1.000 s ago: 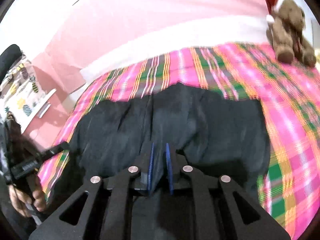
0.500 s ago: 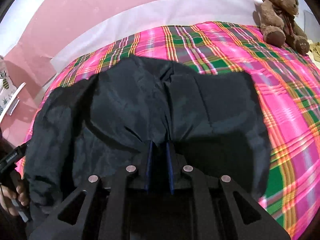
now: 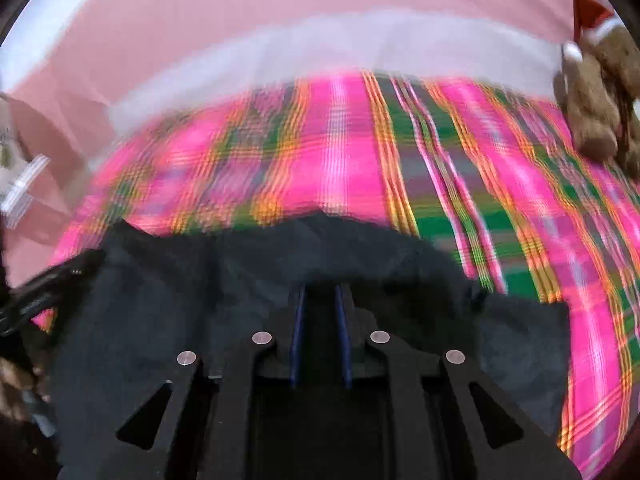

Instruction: Fold large clothes

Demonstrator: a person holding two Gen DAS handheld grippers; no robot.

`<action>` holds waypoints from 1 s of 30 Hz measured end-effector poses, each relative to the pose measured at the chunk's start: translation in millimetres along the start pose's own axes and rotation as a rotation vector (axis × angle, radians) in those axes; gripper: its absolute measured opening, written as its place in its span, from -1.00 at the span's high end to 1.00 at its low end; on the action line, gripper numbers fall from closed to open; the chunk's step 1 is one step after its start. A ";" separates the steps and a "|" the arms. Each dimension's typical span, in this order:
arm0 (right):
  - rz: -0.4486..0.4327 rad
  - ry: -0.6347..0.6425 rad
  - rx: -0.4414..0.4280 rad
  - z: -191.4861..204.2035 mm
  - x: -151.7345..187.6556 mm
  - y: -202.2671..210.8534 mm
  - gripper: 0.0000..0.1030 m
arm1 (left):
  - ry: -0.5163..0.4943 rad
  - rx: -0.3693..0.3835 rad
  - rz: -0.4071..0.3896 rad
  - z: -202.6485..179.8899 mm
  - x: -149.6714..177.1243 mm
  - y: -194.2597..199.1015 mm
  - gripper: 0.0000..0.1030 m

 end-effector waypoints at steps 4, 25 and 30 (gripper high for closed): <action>-0.059 -0.026 -0.033 -10.0 23.6 -13.4 0.70 | -0.003 0.005 -0.035 -0.5 7.9 0.2 0.09; -0.093 0.070 -0.128 58.2 57.1 36.3 0.67 | -0.046 0.095 0.061 -34.4 59.9 59.4 0.11; -0.130 0.084 -0.115 66.7 50.6 80.0 0.64 | -0.037 0.166 0.030 -37.3 68.1 111.8 0.12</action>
Point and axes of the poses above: each gripper's, at about its wrist camera, not at the fingertips, and y roughly against the way its jaws point, z to its left, x to its underside, the point moved 1 cm from there along -y, roughly the way its jaws point, and after that the axes turned 13 degrees about y, right-handed, at the moved point
